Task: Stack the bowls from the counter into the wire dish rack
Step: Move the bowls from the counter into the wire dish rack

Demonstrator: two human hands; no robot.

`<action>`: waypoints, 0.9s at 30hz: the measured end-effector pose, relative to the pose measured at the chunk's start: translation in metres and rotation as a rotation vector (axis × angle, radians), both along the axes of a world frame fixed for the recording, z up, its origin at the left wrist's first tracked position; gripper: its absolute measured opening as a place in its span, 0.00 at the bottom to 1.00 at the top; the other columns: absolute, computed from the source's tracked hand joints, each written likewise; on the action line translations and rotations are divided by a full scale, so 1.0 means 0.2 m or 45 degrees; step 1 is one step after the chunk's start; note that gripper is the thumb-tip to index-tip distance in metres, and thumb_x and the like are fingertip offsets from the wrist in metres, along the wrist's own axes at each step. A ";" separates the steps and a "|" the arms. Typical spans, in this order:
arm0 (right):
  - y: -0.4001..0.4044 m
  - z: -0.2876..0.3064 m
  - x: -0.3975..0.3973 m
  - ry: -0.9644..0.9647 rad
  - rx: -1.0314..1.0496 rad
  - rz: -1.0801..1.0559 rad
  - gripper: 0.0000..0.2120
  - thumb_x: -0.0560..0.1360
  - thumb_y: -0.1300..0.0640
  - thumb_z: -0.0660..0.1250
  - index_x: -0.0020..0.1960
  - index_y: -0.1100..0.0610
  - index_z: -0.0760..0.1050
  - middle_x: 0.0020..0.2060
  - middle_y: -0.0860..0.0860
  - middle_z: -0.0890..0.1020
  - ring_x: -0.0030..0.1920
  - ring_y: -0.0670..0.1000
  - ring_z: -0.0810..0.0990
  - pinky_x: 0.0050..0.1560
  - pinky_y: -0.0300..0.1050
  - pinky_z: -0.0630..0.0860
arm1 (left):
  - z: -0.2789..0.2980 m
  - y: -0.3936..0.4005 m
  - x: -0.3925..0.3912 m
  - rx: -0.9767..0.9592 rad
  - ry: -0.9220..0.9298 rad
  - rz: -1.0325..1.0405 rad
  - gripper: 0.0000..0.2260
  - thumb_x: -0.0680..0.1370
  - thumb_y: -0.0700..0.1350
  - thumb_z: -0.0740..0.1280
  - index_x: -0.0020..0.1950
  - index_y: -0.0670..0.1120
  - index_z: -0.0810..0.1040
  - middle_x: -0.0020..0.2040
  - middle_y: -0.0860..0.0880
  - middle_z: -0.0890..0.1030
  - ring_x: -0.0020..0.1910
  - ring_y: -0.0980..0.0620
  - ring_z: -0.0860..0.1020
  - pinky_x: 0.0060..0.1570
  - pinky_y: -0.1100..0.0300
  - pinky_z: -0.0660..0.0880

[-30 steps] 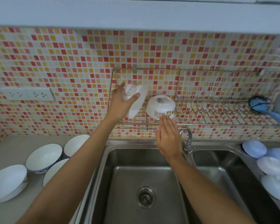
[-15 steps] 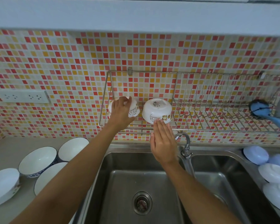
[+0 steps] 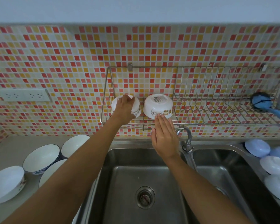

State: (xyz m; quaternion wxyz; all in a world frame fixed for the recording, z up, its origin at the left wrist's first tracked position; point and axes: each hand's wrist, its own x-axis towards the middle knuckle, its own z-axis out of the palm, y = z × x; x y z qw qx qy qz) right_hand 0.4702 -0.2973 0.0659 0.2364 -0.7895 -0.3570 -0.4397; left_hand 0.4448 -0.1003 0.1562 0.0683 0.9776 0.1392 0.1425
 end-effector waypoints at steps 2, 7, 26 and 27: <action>0.00 0.01 -0.01 0.010 -0.004 -0.006 0.19 0.79 0.56 0.60 0.67 0.65 0.74 0.64 0.59 0.77 0.68 0.56 0.74 0.73 0.54 0.64 | -0.01 0.00 -0.03 -0.095 -0.083 -0.025 0.33 0.74 0.47 0.71 0.75 0.40 0.60 0.71 0.39 0.63 0.69 0.37 0.62 0.71 0.46 0.62; 0.00 0.01 -0.01 0.031 -0.008 -0.011 0.20 0.79 0.56 0.60 0.67 0.64 0.73 0.65 0.59 0.77 0.69 0.56 0.73 0.73 0.54 0.63 | -0.08 -0.06 -0.19 -0.081 -0.367 0.039 0.22 0.82 0.51 0.56 0.74 0.44 0.64 0.74 0.43 0.66 0.73 0.43 0.63 0.71 0.46 0.63; 0.10 -0.05 -0.30 0.525 0.021 0.066 0.25 0.83 0.50 0.49 0.77 0.62 0.56 0.77 0.56 0.58 0.78 0.54 0.53 0.74 0.50 0.57 | -0.23 -0.05 -0.47 0.074 -0.165 0.001 0.28 0.81 0.57 0.39 0.78 0.45 0.46 0.79 0.47 0.48 0.78 0.50 0.43 0.73 0.54 0.35; 0.13 -0.10 -0.35 0.524 -0.025 0.122 0.26 0.83 0.50 0.48 0.76 0.62 0.58 0.77 0.56 0.59 0.77 0.54 0.55 0.74 0.51 0.58 | -0.26 -0.04 -0.55 0.044 -0.191 -0.020 0.28 0.81 0.58 0.40 0.78 0.46 0.45 0.79 0.49 0.45 0.77 0.51 0.41 0.74 0.54 0.34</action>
